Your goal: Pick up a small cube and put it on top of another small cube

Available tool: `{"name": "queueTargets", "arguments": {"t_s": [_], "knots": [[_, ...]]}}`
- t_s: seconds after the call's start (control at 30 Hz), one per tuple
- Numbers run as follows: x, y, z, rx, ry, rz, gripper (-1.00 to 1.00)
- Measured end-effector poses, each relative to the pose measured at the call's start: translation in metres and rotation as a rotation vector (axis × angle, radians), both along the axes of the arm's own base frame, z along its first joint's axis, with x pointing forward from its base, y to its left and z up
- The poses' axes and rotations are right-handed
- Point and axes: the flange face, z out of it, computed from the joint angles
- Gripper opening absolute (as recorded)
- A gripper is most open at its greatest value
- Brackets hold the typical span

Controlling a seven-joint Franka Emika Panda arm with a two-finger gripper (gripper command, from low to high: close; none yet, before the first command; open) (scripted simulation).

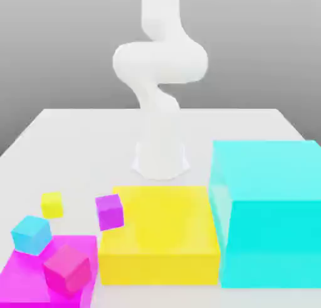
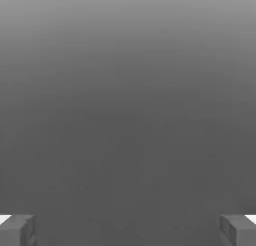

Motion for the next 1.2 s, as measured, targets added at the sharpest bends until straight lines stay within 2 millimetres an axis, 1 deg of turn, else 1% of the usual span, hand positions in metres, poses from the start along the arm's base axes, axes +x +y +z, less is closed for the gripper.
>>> {"name": "queueTargets", "arguments": {"t_s": [0.03, 0.07, 0.13, 0.17, 0.23, 0.3, 0.37, 0.47, 0.53, 0.63, 0.77, 0.87, 0.93, 0.97, 1.0, 1.17, 1.2], "knots": [[0.009, -0.012, -0.018, 0.007, 0.027, -0.044, 0.00], [0.009, -0.012, -0.018, 0.007, 0.027, -0.044, 0.00], [0.027, -0.046, -0.066, 0.029, 0.095, -0.155, 0.00], [0.032, -0.061, -0.087, 0.039, 0.123, -0.202, 0.00], [0.037, -0.089, -0.125, 0.062, 0.174, -0.288, 0.00], [0.036, -0.116, -0.162, 0.087, 0.221, -0.370, 0.00], [0.030, -0.142, -0.198, 0.115, 0.266, -0.451, 0.00], [0.014, -0.178, -0.252, 0.162, 0.331, -0.571, 0.00], [-0.002, -0.199, -0.287, 0.198, 0.373, -0.651, 0.00], [-0.032, -0.225, -0.338, 0.257, 0.434, -0.769, 0.00], [-0.080, -0.248, -0.400, 0.348, 0.509, -0.924, 0.00], [-0.122, -0.256, -0.443, 0.427, 0.559, -1.044, 0.00], [-0.150, -0.258, -0.468, 0.481, 0.585, -1.125, 0.00], [-0.157, -0.260, -0.478, 0.495, 0.589, -1.148, 0.00], [-0.154, -0.256, -0.487, 0.494, 0.595, -1.136, 0.00], [-0.154, -0.254, -0.531, 0.494, 0.601, -1.137, 0.00], [-0.155, -0.253, -0.539, 0.494, 0.602, -1.136, -1.00]]}}
